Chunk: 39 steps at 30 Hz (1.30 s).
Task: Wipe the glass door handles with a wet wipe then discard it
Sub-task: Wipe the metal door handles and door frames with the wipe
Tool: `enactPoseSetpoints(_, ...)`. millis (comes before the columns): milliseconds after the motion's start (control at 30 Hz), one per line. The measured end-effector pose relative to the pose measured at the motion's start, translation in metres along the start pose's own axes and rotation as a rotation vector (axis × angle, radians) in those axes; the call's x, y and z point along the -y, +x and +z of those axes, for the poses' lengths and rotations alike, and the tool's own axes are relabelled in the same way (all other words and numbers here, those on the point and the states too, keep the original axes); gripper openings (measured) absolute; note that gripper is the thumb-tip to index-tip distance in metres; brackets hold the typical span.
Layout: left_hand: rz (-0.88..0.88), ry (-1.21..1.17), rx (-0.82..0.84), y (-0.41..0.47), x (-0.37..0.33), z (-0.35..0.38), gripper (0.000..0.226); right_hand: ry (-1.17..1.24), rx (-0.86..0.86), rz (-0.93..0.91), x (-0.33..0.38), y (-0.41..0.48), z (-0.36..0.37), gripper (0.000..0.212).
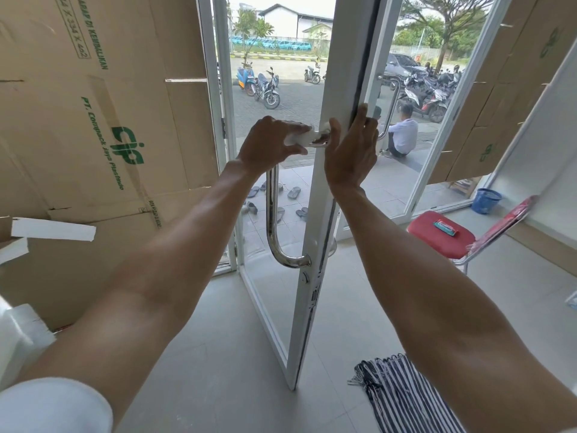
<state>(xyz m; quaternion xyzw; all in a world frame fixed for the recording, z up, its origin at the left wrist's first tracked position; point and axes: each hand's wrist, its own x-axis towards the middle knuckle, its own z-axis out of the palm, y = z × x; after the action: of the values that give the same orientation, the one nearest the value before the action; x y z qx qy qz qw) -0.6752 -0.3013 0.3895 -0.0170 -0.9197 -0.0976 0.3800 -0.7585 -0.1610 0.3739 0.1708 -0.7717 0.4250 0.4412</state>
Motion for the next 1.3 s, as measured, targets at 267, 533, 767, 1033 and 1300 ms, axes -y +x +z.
enactPoseSetpoints(267, -0.095, -0.183, -0.063, -0.003, 0.010, 0.005, 0.044, 0.011, 0.012, 0.015, -0.003, 0.002, 0.001, 0.056)
enactPoseSetpoints(533, -0.256, -0.305, -0.177, -0.007, 0.015, 0.023, 0.051, 0.008, 0.025, 0.023, -0.004, 0.005, -0.002, 0.055)
enactPoseSetpoints(767, -0.582, -0.341, -0.265, -0.011, 0.021, 0.047, 0.049, 0.024, -0.041, 0.016, -0.005, 0.003, 0.004, 0.054)
enactPoseSetpoints(1033, -0.991, -0.436, 0.005, -0.066, 0.026, 0.094, 0.009, 0.041, -0.097, 0.001, -0.005, 0.001, 0.008, 0.053)
enactPoseSetpoints(1300, -0.705, -0.309, -0.227, -0.047, 0.015, 0.074, 0.037, 0.017, -0.128, 0.007, -0.006, 0.001, 0.012, 0.052)
